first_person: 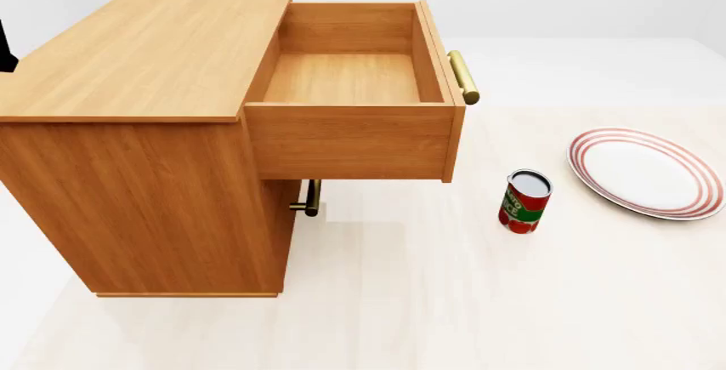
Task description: Put the bowl in the top drawer of the cabinet.
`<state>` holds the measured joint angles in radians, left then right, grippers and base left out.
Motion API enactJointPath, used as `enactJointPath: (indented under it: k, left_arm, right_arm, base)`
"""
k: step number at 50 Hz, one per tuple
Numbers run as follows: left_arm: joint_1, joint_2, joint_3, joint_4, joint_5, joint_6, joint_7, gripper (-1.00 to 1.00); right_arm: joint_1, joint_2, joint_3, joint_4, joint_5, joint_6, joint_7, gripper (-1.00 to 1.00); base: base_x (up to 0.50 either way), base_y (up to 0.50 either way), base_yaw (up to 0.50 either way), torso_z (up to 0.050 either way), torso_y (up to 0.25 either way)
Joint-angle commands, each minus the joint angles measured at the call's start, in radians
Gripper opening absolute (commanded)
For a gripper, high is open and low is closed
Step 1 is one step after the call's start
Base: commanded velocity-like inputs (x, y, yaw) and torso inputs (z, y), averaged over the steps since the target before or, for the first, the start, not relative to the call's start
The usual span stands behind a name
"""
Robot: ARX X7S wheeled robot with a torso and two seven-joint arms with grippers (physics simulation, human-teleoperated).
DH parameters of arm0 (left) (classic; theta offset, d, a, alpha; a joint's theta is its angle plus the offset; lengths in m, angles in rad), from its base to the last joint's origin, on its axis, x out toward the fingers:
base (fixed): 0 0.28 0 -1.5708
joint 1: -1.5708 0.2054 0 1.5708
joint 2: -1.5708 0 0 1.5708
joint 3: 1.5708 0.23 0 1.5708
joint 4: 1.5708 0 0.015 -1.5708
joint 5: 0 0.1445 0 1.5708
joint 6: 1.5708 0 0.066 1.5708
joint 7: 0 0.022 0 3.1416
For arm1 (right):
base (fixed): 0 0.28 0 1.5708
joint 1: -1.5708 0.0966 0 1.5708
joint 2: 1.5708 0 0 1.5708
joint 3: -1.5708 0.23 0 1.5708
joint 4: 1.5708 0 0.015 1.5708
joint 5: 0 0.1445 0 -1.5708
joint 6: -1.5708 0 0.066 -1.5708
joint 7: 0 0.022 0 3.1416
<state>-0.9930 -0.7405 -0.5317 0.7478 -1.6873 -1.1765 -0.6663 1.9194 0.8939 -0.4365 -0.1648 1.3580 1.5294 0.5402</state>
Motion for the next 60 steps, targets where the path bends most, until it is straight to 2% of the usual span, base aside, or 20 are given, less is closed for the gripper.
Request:
enactJointPath:
  k: [1,7,13,20,29,39,50,54,60]
  left_arm:
    - [0.010,-0.002,-0.006,0.005,-0.006,0.010,0.000,1.00]
    - [0.017,0.001,-0.007,0.006,0.000,0.013,0.007,1.00]
    - [0.018,0.002,-0.003,0.007,0.002,0.016,0.008,1.00]
    - [0.018,-0.002,0.003,0.006,-0.001,0.020,0.005,1.00]
    - [0.027,0.001,0.000,0.009,0.012,0.023,0.014,1.00]
    - [0.038,0.011,0.006,0.011,0.035,0.025,0.029,1.00]
    - [0.046,0.022,0.019,0.011,0.066,0.026,0.046,1.00]
    - [0.049,0.019,0.019,0.012,0.061,0.028,0.043,1.00]
    - [0.051,0.013,0.019,0.010,0.048,0.032,0.036,1.00]
  right_arm:
    - [0.296,0.185,-0.381,0.152,0.282,0.037,0.116,1.00]
    - [0.431,0.277,-0.639,0.136,0.292,0.039,0.047,1.00]
    - [0.436,0.354,-0.760,0.079,0.241,0.041,-0.082,1.00]
    - [0.436,0.433,-0.886,-0.001,0.071,0.041,-0.281,1.00]
    - [0.421,0.506,-0.949,-0.045,0.036,0.035,-0.328,1.00]
    - [0.292,0.591,-0.995,-0.069,0.057,-0.079,-0.302,1.00]
    - [0.200,0.639,-1.049,-0.071,0.076,-0.166,-0.292,1.00]
    - [0.222,0.677,-1.021,-0.081,0.009,-0.097,-0.392,1.00]
    - [0.219,0.677,-1.011,-0.031,0.038,-0.020,-0.366,1.00]
  base:
    - [0.00,0.00,0.00,0.000,0.000]
    - [0.00,0.00,0.00,0.000,0.000]
    - [0.00,0.00,0.00,0.000,0.000]
    - [0.00,0.00,0.00,0.000,0.000]
    - [0.00,0.00,0.00,0.000,0.000]
    - [0.00,0.00,0.00,0.000,0.000]
    - [0.00,0.00,0.00,0.000,0.000]
    - [0.00,0.00,0.00,0.000,0.000]
    - [0.00,0.00,0.00,0.000,0.000]
